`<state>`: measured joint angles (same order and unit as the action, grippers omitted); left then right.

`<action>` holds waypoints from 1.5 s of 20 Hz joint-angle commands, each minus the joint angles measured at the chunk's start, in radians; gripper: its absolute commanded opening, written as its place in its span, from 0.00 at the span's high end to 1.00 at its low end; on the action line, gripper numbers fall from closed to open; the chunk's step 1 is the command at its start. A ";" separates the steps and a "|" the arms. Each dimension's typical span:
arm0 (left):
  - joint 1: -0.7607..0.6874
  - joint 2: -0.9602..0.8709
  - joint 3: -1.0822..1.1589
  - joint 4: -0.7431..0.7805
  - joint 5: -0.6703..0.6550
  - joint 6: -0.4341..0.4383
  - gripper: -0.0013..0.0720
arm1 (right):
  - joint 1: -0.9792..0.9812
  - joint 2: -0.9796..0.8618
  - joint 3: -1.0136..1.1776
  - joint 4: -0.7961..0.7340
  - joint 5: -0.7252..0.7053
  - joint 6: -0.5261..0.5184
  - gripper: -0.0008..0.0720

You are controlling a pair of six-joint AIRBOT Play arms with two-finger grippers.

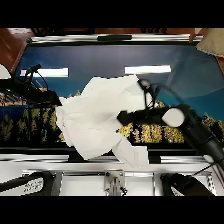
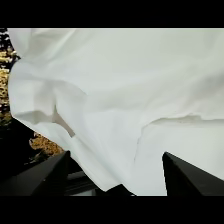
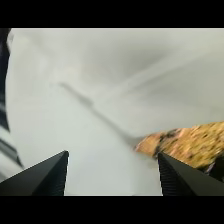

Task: Fold the shirts.

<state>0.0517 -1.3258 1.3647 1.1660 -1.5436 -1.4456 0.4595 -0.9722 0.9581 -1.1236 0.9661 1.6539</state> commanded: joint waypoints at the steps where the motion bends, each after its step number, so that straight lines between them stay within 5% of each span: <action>1: 0.029 0.026 -0.008 -0.024 -0.074 0.012 0.04 | -0.261 -0.007 0.161 -0.149 0.074 -0.021 0.09; 6: 0.030 0.187 -0.353 0.019 -0.029 -0.010 0.04 | -0.523 -0.071 0.166 -0.150 0.177 -0.092 0.09; 15: 0.029 0.279 -0.786 -0.104 0.261 -0.037 0.08 | -0.533 -0.309 0.166 -0.127 0.205 -0.126 0.09; 17: 0.029 0.277 -0.819 -0.124 0.323 -0.045 0.29 | -0.533 -0.337 0.166 -0.127 0.206 -0.131 0.09; 22: 0.021 0.242 -0.832 -0.241 0.434 -0.032 0.31 | -0.533 -0.356 0.166 -0.126 0.206 -0.141 0.09; 25: 0.002 0.193 -0.832 -0.244 0.434 -0.028 0.65 | -0.533 -0.357 0.166 -0.126 0.206 -0.140 0.09; 26: 0.002 0.192 -0.831 -0.243 0.434 -0.027 0.85 | -0.533 -0.364 0.166 -0.124 0.208 -0.140 0.09; 27: 0.002 0.195 -0.829 -0.243 0.433 -0.014 0.92 | -0.533 -0.376 0.166 -0.112 0.213 -0.142 0.09; 30: 0.002 0.211 -0.799 -0.242 0.416 0.003 0.92 | -0.533 -0.444 0.166 -0.028 0.217 -0.162 0.09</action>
<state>0.0559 -1.1191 0.5476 0.9329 -1.1236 -1.4620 -0.0731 -1.3693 1.1229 -1.2160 1.1786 1.5055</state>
